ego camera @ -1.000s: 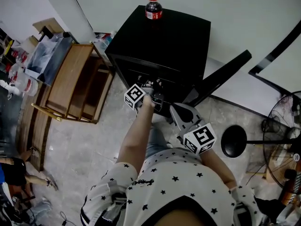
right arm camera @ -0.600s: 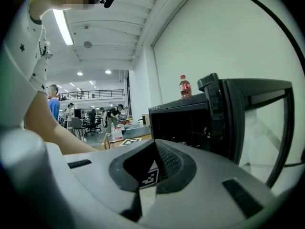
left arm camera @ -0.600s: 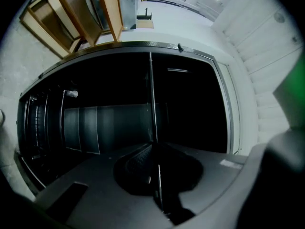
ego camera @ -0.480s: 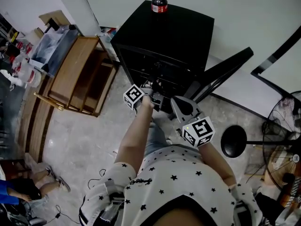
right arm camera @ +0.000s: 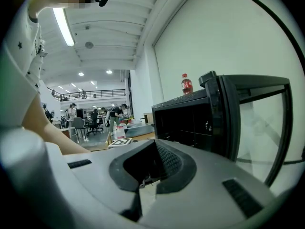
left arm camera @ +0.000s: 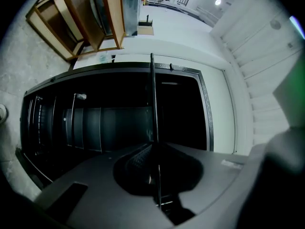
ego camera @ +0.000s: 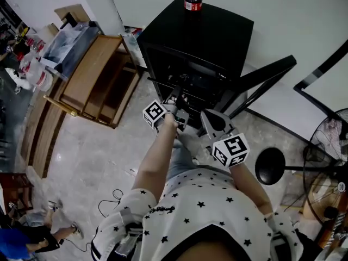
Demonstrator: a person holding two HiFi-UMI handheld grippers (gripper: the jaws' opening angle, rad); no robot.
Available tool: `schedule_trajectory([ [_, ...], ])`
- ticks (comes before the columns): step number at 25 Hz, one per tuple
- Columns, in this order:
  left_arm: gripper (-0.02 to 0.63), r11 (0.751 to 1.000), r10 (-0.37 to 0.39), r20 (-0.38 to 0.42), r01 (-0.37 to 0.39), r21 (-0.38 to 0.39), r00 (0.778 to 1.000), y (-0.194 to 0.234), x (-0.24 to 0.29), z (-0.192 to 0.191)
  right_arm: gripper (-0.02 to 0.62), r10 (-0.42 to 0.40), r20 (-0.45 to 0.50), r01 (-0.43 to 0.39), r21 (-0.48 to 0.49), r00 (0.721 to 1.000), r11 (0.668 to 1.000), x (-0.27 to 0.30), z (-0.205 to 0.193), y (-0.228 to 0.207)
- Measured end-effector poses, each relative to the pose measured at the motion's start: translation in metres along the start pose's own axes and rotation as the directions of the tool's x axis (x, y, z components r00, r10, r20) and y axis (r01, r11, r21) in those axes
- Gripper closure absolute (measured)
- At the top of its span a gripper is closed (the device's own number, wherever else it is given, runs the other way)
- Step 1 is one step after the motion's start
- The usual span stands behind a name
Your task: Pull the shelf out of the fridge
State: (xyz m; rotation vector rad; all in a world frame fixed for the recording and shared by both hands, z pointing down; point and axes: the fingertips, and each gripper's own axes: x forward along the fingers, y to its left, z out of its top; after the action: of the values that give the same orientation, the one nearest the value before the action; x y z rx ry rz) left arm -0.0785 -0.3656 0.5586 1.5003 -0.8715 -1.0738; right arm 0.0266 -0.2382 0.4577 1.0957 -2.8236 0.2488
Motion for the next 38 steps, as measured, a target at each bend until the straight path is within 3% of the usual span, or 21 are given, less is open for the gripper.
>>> schedule_trajectory([
  [19,0.569,1.0,-0.024,0.021,0.024,-0.006,0.999,-0.011,-0.046,-0.005,0.601,0.037,0.003,-0.037,0.002,0.999,0.999,-0.015,-0.005,0.015],
  [38,0.569,1.0,-0.014,0.007,0.014,-0.023,1.0,-0.01,-0.054,-0.007,0.601,0.051,0.013,-0.051,-0.009,0.999,0.999,-0.012,-0.001,0.018],
])
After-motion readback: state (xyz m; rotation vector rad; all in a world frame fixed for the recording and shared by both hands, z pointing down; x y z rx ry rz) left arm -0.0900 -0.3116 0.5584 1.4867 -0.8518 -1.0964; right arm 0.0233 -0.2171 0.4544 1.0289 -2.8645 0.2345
